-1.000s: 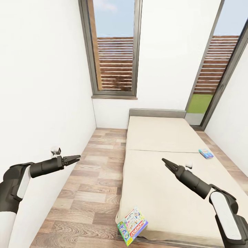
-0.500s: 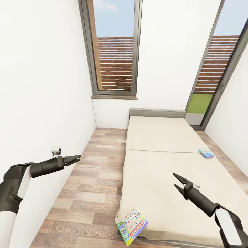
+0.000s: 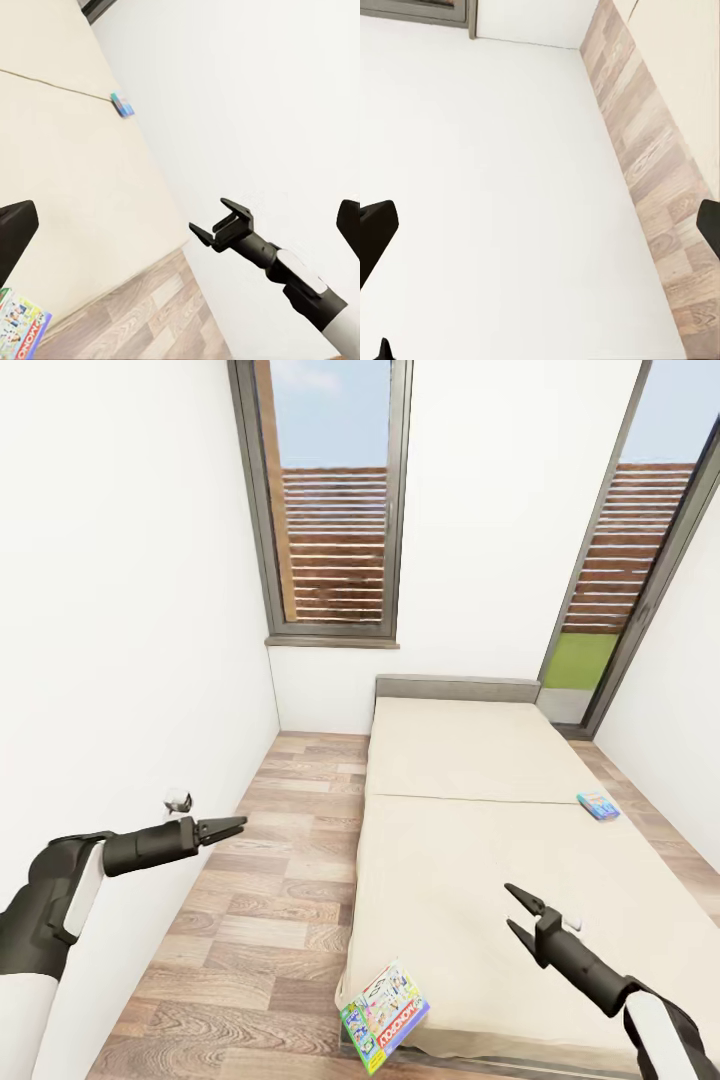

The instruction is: Put all the toys in the child's room - the three board games (two on the bed and one on the table), the two jigsaw puzzles on the table, and the tennis ball on the table - inside the toy box on the table in the child's room.

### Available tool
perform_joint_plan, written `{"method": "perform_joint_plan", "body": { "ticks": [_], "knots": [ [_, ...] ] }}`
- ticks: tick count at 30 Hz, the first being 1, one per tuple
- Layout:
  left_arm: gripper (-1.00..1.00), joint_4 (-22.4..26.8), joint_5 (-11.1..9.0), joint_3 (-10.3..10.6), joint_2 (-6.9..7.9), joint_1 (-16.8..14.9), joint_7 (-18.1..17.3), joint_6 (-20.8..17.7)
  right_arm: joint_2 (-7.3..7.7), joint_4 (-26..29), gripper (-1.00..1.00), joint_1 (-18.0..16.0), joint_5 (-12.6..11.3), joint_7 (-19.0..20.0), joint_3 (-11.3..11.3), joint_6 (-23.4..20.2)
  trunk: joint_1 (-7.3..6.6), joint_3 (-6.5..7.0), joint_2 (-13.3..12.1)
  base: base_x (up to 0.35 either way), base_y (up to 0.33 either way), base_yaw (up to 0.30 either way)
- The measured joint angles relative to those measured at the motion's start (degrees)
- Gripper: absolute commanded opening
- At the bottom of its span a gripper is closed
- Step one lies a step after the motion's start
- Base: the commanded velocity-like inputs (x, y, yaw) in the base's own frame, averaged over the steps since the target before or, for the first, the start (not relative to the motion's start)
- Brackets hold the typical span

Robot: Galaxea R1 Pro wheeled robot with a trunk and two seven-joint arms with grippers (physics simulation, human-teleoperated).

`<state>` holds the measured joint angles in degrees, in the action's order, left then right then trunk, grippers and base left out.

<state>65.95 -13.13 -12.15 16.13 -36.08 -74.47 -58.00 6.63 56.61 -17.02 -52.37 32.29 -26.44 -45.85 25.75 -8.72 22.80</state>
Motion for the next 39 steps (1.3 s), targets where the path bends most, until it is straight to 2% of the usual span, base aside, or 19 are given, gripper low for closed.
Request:
{"method": "perform_joint_plan", "body": {
  "ticks": [5,11,17,20,21,23,25,26,31,34,39],
  "knots": [
    [1.00,0.0,0.0,0.5,-0.14,0.0,0.1,0.0,-0.11,-5.5,1.00,0.0,0.4,0.1,0.1,0.2,0.00,0.00,0.0,0.000,0.000,0.000],
    [1.00,0.0,0.0,2.2,-0.30,0.0,0.0,0.0,-0.15,-13.5,1.00,0.0,0.6,0.2,0.9,0.3,0.00,0.00,0.0,0.000,0.000,0.000],
    [1.00,0.0,0.0,2.9,-0.46,0.0,0.1,0.1,-0.18,-18.5,1.00,-0.1,0.8,0.2,1.4,1.2,0.00,0.00,0.0,0.000,0.000,0.000],
    [1.00,0.0,0.0,3.1,-0.67,0.0,0.2,0.1,-0.19,-21.0,1.00,0.0,2.6,0.2,2.3,3.5,0.00,0.00,0.0,0.000,0.000,0.000],
    [1.00,0.0,0.0,3.1,-0.74,0.0,0.2,0.1,-0.17,-21.5,1.00,0.0,3.5,0.3,2.9,4.2,0.00,0.00,0.0,0.000,0.000,0.000],
    [1.00,0.0,0.0,3.1,-0.90,0.0,0.2,0.1,-0.16,-22.6,1.00,-0.1,6.9,0.4,6.0,6.8,0.00,0.00,0.0,0.000,0.000,0.000],
    [1.00,0.0,0.0,3.2,-1.07,0.0,0.3,0.1,-0.22,-23.3,1.00,-0.1,10.5,1.2,10.1,10.5,0.00,0.00,0.0,0.000,0.000,0.000],
    [1.00,0.0,0.0,3.2,-1.11,0.0,0.3,0.1,-0.23,-23.4,1.00,-0.1,11.2,1.7,11.0,11.5,0.00,0.00,0.0,0.000,0.000,0.000],
    [1.00,0.0,0.0,3.2,-1.43,0.0,0.4,0.1,-0.34,-23.7,1.00,-0.1,13.5,5.5,14.8,15.8,0.00,0.00,0.0,0.000,0.000,0.000],
    [1.00,0.0,0.0,3.5,-2.00,0.0,0.4,0.1,-0.36,-23.8,1.00,-0.1,13.9,6.8,16.1,17.0,0.00,0.00,0.0,0.000,0.000,0.000],
    [1.00,0.1,0.1,5.8,-3.80,0.0,0.5,0.0,-0.37,-23.8,1.00,-0.1,14.2,7.7,17.5,18.6,0.00,0.00,0.0,0.000,0.000,0.000]
  ]
}}
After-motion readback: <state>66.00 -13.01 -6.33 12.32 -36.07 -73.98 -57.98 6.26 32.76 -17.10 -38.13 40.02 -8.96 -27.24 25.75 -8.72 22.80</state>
